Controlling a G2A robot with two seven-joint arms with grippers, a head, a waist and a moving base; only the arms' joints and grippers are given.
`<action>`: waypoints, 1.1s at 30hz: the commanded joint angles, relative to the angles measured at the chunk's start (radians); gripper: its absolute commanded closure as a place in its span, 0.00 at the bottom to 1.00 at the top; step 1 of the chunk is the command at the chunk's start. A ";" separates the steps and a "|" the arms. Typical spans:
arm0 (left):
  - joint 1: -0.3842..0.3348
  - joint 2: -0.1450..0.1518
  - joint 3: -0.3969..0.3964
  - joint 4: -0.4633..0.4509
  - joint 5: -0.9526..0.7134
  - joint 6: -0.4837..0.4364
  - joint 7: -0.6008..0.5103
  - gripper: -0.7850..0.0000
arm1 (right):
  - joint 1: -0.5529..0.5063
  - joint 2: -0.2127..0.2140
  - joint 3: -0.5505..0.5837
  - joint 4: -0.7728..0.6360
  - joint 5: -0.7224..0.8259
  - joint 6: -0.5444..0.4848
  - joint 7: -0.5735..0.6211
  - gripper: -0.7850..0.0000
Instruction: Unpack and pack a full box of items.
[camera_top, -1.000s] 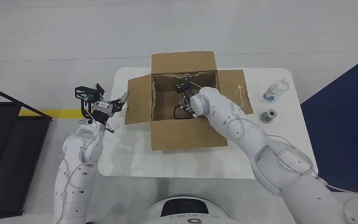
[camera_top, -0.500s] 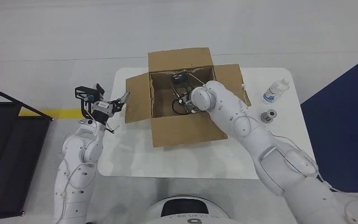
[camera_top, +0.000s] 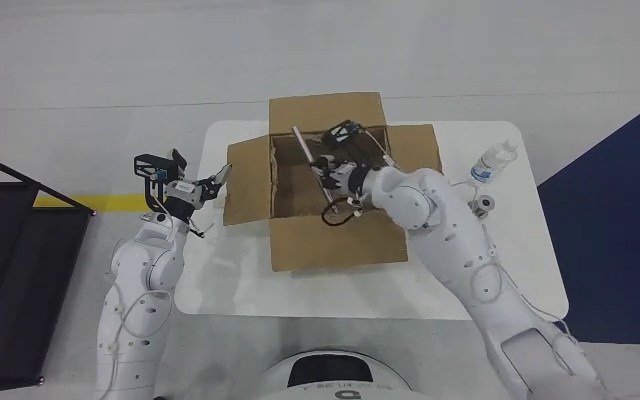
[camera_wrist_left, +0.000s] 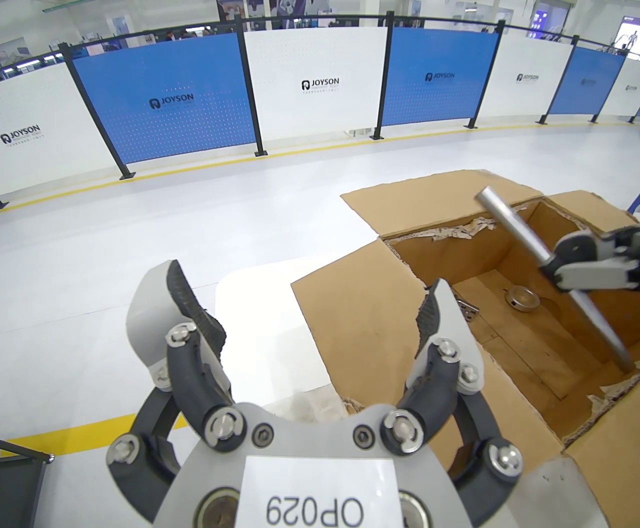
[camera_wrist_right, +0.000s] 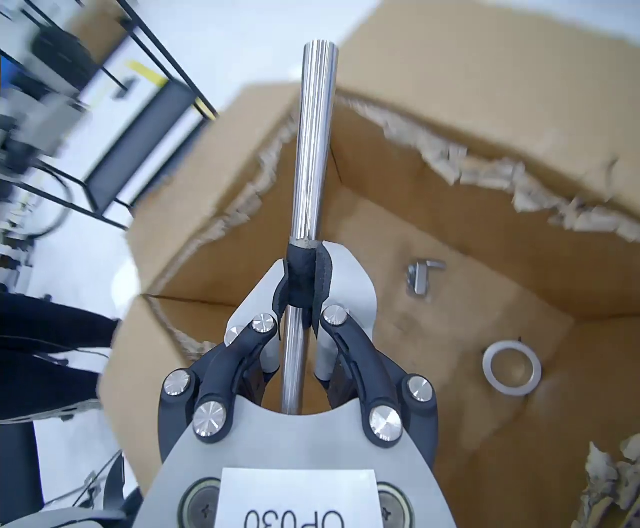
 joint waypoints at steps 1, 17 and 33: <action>0.000 0.000 0.000 0.000 0.000 0.000 0.000 0.00 | -0.061 0.010 0.064 -0.067 0.027 -0.040 -0.101 1.00; 0.000 0.000 0.000 0.000 0.000 0.000 0.000 0.00 | -0.473 0.071 0.535 -0.326 0.309 -0.359 -0.433 1.00; 0.000 0.000 0.000 0.000 0.000 0.000 0.000 0.00 | -0.681 0.094 0.777 -0.207 0.457 -0.092 -0.281 1.00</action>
